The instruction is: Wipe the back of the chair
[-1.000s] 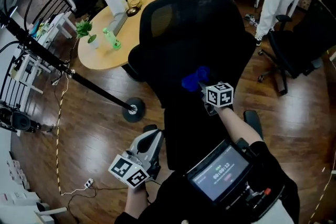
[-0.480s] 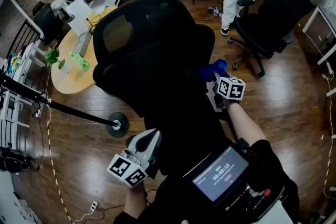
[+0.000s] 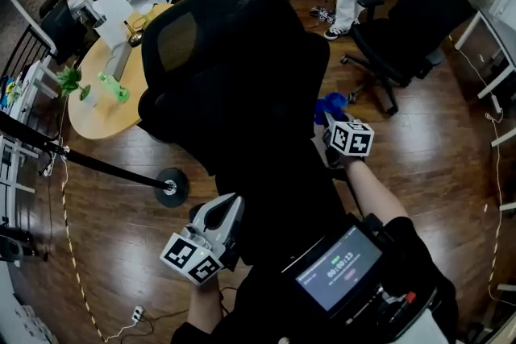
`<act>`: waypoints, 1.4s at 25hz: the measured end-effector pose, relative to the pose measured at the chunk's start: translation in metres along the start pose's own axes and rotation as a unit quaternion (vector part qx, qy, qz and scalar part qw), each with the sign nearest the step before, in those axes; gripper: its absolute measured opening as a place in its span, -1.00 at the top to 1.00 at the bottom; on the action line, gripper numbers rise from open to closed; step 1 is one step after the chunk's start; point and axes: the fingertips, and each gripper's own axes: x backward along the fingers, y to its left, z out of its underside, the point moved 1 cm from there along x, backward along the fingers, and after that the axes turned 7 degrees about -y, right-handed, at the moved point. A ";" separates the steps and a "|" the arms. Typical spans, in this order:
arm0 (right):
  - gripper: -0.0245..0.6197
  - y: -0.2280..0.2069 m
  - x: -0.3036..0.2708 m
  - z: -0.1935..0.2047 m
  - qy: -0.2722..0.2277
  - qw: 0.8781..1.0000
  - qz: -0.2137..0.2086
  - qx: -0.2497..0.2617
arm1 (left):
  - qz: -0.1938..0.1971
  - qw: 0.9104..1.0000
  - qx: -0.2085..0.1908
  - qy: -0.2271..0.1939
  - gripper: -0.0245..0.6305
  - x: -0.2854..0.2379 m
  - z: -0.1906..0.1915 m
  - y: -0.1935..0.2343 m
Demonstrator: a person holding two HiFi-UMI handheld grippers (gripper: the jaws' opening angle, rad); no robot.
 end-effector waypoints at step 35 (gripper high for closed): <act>0.75 0.439 -0.020 0.243 0.218 0.865 -0.447 0.061 | -0.299 0.950 0.002 -0.094 0.91 0.232 -0.003 0.039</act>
